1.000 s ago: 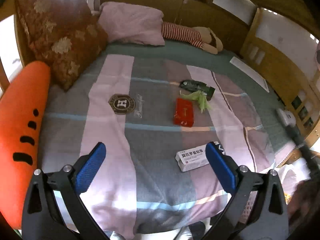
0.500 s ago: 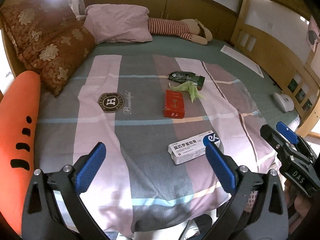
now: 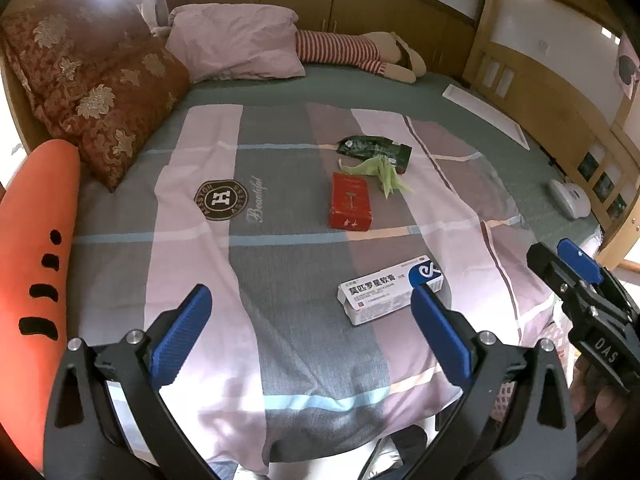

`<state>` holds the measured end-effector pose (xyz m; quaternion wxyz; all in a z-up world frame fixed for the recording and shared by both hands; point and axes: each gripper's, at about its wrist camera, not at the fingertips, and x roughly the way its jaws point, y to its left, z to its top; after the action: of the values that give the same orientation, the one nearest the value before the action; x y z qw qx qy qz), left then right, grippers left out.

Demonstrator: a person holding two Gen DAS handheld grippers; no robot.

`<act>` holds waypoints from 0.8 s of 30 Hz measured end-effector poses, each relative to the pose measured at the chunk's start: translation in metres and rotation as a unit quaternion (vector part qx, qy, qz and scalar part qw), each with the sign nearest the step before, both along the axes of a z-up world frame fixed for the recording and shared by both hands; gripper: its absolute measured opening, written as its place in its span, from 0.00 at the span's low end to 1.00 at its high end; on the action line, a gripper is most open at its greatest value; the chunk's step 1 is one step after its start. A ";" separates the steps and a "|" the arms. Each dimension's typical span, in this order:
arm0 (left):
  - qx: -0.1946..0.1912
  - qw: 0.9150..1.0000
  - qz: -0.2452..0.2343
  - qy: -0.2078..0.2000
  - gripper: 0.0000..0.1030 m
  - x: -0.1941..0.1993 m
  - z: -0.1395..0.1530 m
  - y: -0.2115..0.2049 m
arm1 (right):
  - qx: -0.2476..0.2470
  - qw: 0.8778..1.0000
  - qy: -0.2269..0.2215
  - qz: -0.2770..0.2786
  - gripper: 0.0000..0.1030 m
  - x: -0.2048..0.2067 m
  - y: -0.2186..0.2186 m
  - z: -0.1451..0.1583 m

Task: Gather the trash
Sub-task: 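Bring both open tools back over the remaining items on the sheet, then grasp the green paper with the left tool while the right tool grasps the dark green packet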

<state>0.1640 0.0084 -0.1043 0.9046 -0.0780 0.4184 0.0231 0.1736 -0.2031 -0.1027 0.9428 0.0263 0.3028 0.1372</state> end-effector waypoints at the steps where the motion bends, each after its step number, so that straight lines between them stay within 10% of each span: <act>1: 0.000 1.000 -0.001 0.001 0.96 0.000 0.000 -0.001 | 0.001 1.000 -0.001 0.000 0.81 0.000 0.000 0.001; 8: -0.024 0.999 -0.020 0.020 0.96 0.017 -0.006 -0.012 | 0.014 1.000 -0.008 -0.014 0.81 0.008 -0.013 0.014; 14: -0.036 0.996 -0.070 0.038 0.96 0.082 -0.005 -0.044 | 0.027 0.999 0.018 0.001 0.81 0.099 -0.029 0.033; 24: -0.049 0.995 -0.054 0.062 0.94 0.155 -0.031 -0.046 | -0.119 0.984 0.096 0.092 0.66 0.290 0.018 -0.061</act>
<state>0.3190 -0.0376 -0.1349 0.8720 -0.0982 0.4778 -0.0415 0.4634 -0.1849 -0.1641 0.8889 -0.1011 0.4073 0.1836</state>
